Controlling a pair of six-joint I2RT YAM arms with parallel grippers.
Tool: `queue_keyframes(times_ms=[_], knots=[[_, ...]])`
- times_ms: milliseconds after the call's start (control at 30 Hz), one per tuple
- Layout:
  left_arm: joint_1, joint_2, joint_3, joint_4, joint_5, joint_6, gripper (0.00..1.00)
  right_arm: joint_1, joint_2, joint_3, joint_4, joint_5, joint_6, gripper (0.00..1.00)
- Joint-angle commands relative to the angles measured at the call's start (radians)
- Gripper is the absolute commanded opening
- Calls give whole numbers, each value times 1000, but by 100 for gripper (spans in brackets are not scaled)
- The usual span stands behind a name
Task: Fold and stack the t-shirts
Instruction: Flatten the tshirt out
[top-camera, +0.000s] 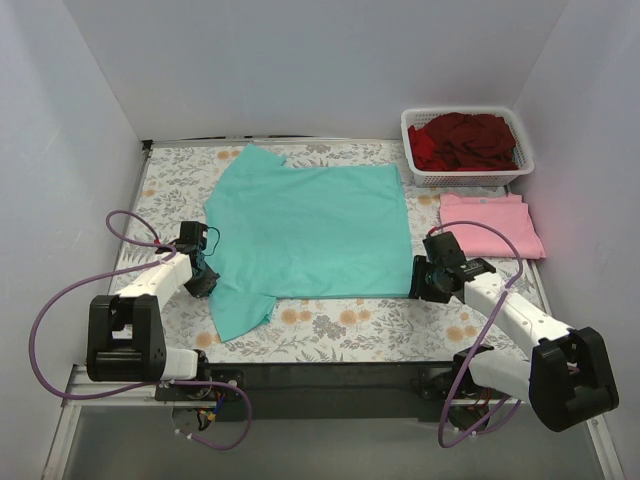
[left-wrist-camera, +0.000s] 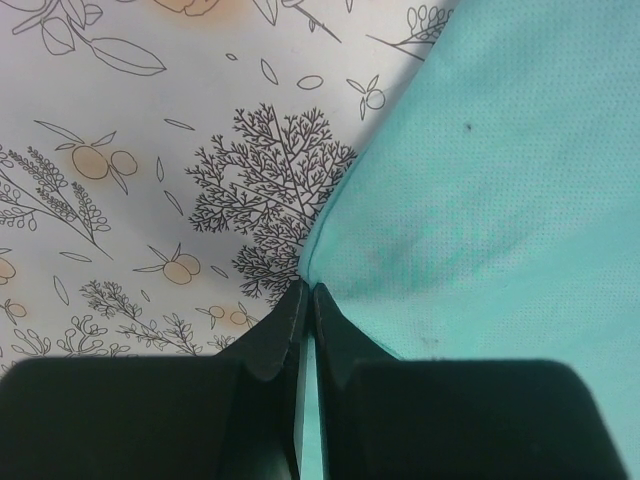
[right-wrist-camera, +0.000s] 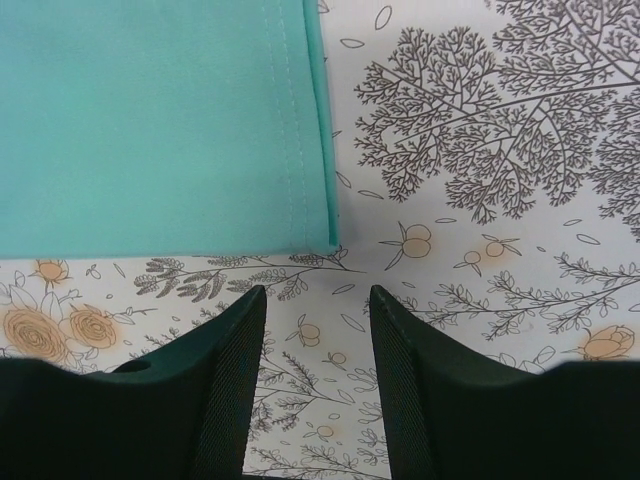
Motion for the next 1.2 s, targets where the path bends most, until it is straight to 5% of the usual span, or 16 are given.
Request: queue_keyframes(times_ms=[0, 967, 1167], knots=[[3, 6, -33, 38, 39, -3, 0, 0, -7, 49, 43, 68, 42, 52], [3, 9, -28, 27, 23, -9, 0, -1, 167, 3, 61, 30, -21, 34], [3, 8, -25, 31, 20, -9, 0, -1, 184, 46, 21, 38, -27, 38]])
